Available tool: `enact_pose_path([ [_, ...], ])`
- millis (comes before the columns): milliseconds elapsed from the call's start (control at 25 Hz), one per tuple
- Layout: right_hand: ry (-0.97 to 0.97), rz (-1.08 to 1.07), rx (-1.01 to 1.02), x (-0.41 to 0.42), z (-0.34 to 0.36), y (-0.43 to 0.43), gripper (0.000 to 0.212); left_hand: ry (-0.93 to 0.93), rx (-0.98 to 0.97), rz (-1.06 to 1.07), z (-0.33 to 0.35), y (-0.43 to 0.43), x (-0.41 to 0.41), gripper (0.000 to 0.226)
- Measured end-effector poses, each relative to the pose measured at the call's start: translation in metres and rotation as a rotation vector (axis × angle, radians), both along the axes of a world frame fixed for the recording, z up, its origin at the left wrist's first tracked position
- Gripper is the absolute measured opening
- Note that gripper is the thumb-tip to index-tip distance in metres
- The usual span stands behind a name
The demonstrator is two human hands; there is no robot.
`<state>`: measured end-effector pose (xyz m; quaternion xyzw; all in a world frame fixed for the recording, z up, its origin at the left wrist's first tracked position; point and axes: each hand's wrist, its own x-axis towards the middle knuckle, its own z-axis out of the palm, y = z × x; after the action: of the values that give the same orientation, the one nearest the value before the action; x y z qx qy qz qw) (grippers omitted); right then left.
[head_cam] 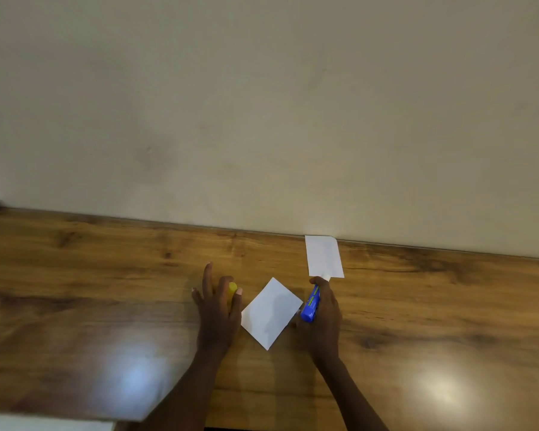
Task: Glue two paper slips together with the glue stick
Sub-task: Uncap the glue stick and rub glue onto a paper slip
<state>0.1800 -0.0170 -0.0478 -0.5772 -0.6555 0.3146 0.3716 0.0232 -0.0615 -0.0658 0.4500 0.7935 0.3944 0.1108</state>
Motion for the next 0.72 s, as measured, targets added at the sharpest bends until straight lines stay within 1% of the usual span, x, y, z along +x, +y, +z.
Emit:
enact_pose_path([
  [80,0.023,0.064,-0.001,0.018,0.003,0.0,0.06,-0.07,0.032,0.044,0.004,0.0,-0.001,0.022],
  [120,0.062,0.067,-0.003,0.026,0.007,0.0,0.057,-0.098,0.037,0.077,0.006,0.001,-0.002,0.02],
  [240,0.192,-0.005,0.024,0.051,0.023,0.008,0.03,-0.101,0.087,0.125,0.025,0.016,0.01,0.021],
  [280,0.196,-0.026,0.058,0.061,0.029,0.012,0.024,-0.122,0.136,0.1,0.035,0.025,0.022,0.022],
  [320,0.181,-0.038,0.091,0.071,0.033,0.017,0.023,-0.186,0.186,0.061,0.046,0.034,0.037,0.022],
  [440,0.226,-0.058,0.128,0.104,0.045,0.026,0.042,-0.462,0.24,-0.108,0.075,0.059,0.095,0.024],
  [480,0.254,-0.074,0.131,0.117,0.049,0.028,0.046,-0.52,0.226,-0.163,0.08,0.065,0.115,0.025],
  [520,0.274,-0.098,0.126,0.129,0.051,0.031,0.044,-0.55,0.195,-0.208,0.083,0.07,0.134,0.026],
  [560,0.309,-0.121,0.109,0.141,0.051,0.035,0.039,-0.554,0.155,-0.245,0.082,0.074,0.152,0.027],
  [600,0.375,-0.142,0.075,0.154,0.051,0.039,0.038,-0.54,0.111,-0.285,0.08,0.077,0.167,0.026],
  [680,0.532,-0.182,-0.008,0.177,0.049,0.047,0.048,-0.491,0.028,-0.379,0.071,0.08,0.193,0.022],
  [720,0.574,-0.201,-0.027,0.187,0.047,0.051,0.049,-0.459,-0.013,-0.425,0.065,0.081,0.204,0.02],
])
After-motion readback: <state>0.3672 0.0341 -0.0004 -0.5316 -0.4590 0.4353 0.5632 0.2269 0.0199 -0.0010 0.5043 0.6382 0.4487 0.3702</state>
